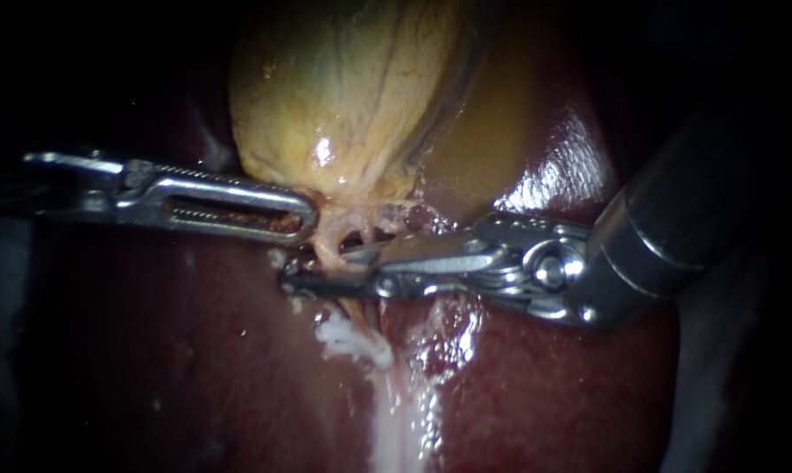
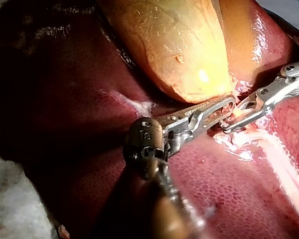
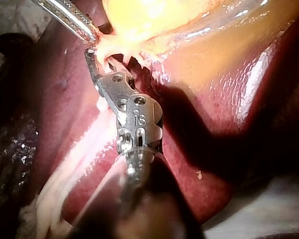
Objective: Going back third clip left tube
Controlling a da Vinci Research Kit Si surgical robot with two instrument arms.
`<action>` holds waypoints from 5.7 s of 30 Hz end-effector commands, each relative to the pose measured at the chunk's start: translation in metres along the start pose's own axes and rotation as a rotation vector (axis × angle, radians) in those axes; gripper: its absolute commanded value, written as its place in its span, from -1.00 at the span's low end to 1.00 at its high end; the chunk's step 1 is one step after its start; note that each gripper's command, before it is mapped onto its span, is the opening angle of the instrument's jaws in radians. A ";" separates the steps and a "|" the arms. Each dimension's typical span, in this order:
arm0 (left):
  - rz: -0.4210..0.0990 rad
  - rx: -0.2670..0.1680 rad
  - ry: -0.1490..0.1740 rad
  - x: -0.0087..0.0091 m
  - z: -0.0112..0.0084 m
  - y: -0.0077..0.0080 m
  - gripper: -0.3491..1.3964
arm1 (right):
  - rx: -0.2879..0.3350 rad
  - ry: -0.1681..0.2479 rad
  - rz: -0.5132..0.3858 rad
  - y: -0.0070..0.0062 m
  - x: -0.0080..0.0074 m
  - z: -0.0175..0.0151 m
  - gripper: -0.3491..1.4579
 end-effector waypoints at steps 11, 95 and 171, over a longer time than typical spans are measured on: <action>0.000 0.000 0.000 -0.0001 0.0000 0.0000 -1.00 | 0.008 0.001 -0.077 -0.0002 0.0002 0.0002 -0.43; 0.000 0.001 0.001 -0.0002 0.0001 0.0002 -1.00 | 0.015 0.001 -0.245 -0.0013 -0.0024 0.0014 -0.06; 0.012 0.009 0.001 -0.0005 0.0070 -0.0028 -1.00 | 0.022 0.004 -0.490 -0.0038 0.0011 -0.0178 -0.07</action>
